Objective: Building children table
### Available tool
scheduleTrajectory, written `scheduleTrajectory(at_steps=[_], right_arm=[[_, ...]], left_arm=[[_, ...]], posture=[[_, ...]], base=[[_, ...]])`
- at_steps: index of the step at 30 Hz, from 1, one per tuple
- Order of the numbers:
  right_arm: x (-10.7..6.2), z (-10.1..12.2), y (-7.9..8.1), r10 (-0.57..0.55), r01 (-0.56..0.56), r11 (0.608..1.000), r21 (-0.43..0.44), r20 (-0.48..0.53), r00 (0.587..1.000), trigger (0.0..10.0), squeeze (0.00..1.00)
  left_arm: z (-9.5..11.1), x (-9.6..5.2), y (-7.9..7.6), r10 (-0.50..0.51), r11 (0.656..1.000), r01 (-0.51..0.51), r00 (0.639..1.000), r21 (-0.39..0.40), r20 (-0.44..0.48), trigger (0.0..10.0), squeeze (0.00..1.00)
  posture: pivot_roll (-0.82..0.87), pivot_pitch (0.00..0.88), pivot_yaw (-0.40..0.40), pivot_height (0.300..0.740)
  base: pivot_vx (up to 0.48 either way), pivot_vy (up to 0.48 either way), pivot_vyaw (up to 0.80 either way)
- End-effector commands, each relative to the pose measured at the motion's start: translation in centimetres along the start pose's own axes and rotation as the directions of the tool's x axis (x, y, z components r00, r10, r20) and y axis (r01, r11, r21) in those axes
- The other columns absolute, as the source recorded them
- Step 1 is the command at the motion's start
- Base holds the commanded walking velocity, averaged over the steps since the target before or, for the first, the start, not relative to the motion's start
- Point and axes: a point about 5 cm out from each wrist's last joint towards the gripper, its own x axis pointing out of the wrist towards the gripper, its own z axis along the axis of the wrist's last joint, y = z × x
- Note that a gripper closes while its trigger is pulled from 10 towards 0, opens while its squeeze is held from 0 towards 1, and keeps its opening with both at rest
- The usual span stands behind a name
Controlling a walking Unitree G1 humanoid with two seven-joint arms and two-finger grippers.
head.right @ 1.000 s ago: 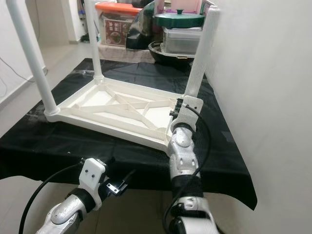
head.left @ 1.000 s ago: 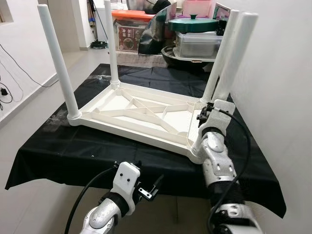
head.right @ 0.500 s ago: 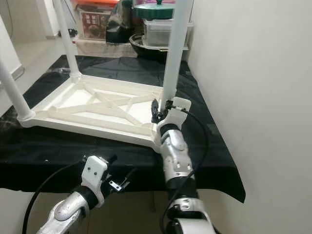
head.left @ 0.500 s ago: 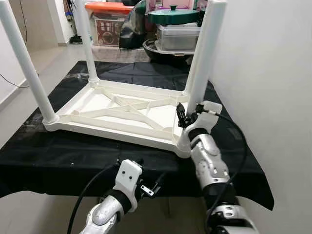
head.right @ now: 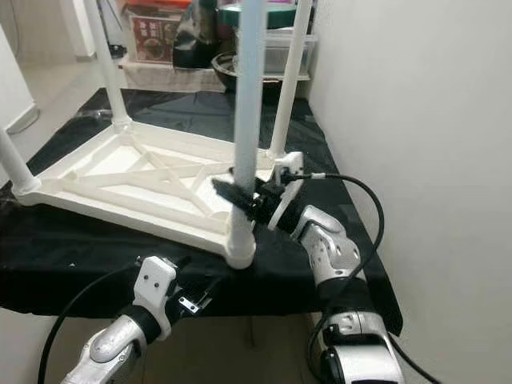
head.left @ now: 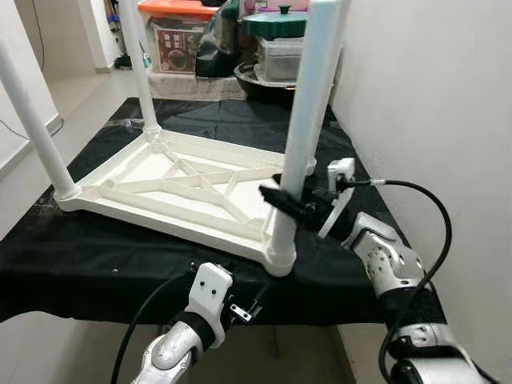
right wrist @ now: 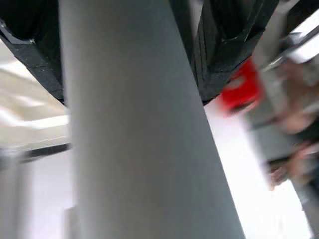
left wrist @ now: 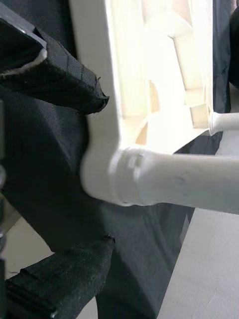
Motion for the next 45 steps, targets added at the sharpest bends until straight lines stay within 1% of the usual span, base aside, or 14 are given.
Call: scheduleTrajectory(at_steps=[1,6,9,18,23,25,26,28,33,37,38,40,41,45], right_arm=[[0.9,-0.8,0.7,0.116,-0.115,0.993,0.020,-0.045,0.992,10.0,0.00],[1.4,-0.7,1.0,0.177,-0.176,0.984,0.033,-0.054,0.983,10.0,0.00],[2.1,-0.9,1.2,0.217,-0.216,0.976,0.024,-0.085,0.972,0.0,0.00],[2.0,-1.1,-1.4,-0.219,0.220,0.975,-0.034,0.026,0.975,0.0,0.00],[0.4,-1.5,-3.9,-0.668,0.669,0.743,-0.012,0.052,0.743,0.0,0.00],[-1.6,-2.1,-4.9,-0.876,0.877,0.481,0.011,0.049,0.480,0.0,0.00],[-1.6,-2.1,-4.9,-0.876,0.877,0.481,0.011,0.049,0.480,0.0,0.00],[-4.1,-3.0,-4.6,-0.992,0.993,0.116,0.036,0.054,0.114,0.0,0.00],[-3.8,-3.6,-3.3,-0.996,0.990,-0.076,0.121,0.046,-0.082,0.0,0.00],[-2.5,-3.7,-2.8,-0.992,0.980,-0.113,0.163,0.030,-0.119,0.0,0.00],[-1.4,-3.6,-2.8,-0.997,0.985,-0.065,0.158,0.038,-0.072,10.0,0.00],[-1.4,-3.6,-2.8,-0.997,0.985,-0.065,0.158,0.038,-0.072,10.0,0.00],[-0.2,-3.6,-2.7,-0.998,0.984,0.019,0.175,0.055,0.010,10.0,1.00],[1.0,-2.8,-2.7,-0.977,0.970,0.178,0.164,0.145,0.155,10.0,1.00]], left_arm=[[-0.3,-0.2,0.0,-0.001,1.000,0.001,1.000,-0.007,-0.009,10.0,0.00],[-0.3,-0.3,-0.1,0.000,1.000,0.000,1.000,-0.009,-0.009,10.0,0.00],[-0.4,-0.4,-0.1,0.001,1.000,-0.001,1.000,-0.011,-0.010,10.0,0.00],[-0.4,-0.4,-0.1,-0.007,1.000,0.007,1.000,-0.014,-0.014,10.0,0.00],[-0.4,-0.4,0.0,-0.009,1.000,0.008,1.000,-0.013,-0.015,10.0,0.00],[-0.5,-0.3,0.0,-0.009,1.000,0.008,1.000,-0.011,-0.017,10.0,0.00],[-0.5,-0.3,0.0,-0.009,1.000,0.008,1.000,-0.011,-0.017,10.0,0.00],[-0.5,-0.3,0.1,-0.010,1.000,0.010,1.000,-0.010,-0.019,10.0,0.00],[-0.5,-0.3,0.1,-0.009,1.000,0.009,1.000,-0.007,-0.019,10.0,0.00],[-0.5,-0.3,0.1,-0.008,1.000,0.008,1.000,-0.005,-0.019,10.0,0.00],[-0.4,-0.3,0.1,-0.007,1.000,0.007,1.000,-0.005,-0.018,10.0,0.00],[-0.4,-0.3,0.1,-0.007,1.000,0.007,1.000,-0.005,-0.018,10.0,0.00],[-0.4,-0.3,0.1,-0.006,1.000,0.006,1.000,-0.005,-0.017,10.0,0.00],[-0.4,-0.3,0.1,-0.003,1.000,0.003,1.000,-0.006,-0.014,10.0,0.00]], posture=[[0.08,0.000,-0.067,0.740],[0.09,0.000,-0.068,0.740],[0.09,0.000,-0.068,0.740],[0.08,0.000,-0.061,0.740],[0.07,0.000,-0.054,0.740],[0.07,0.000,-0.050,0.740],[0.07,0.000,-0.050,0.740],[0.07,0.001,-0.046,0.740],[0.07,0.001,-0.045,0.740],[0.08,0.003,-0.051,0.740],[0.08,0.004,-0.051,0.740],[0.08,0.004,-0.051,0.740],[0.07,0.005,-0.051,0.740],[0.07,0.006,-0.053,0.740]], base=[[0.000,0.000,0.00],[0.000,0.000,0.00],[0.000,0.000,0.00],[0.000,0.000,0.00],[0.000,0.000,0.00],[0.000,0.000,0.00],[0.000,0.000,0.00],[0.000,0.000,0.00],[0.000,0.000,0.00],[0.000,0.000,0.00],[0.000,0.000,0.00],[0.000,0.000,0.00],[0.000,0.000,0.00],[0.000,0.000,0.00]])
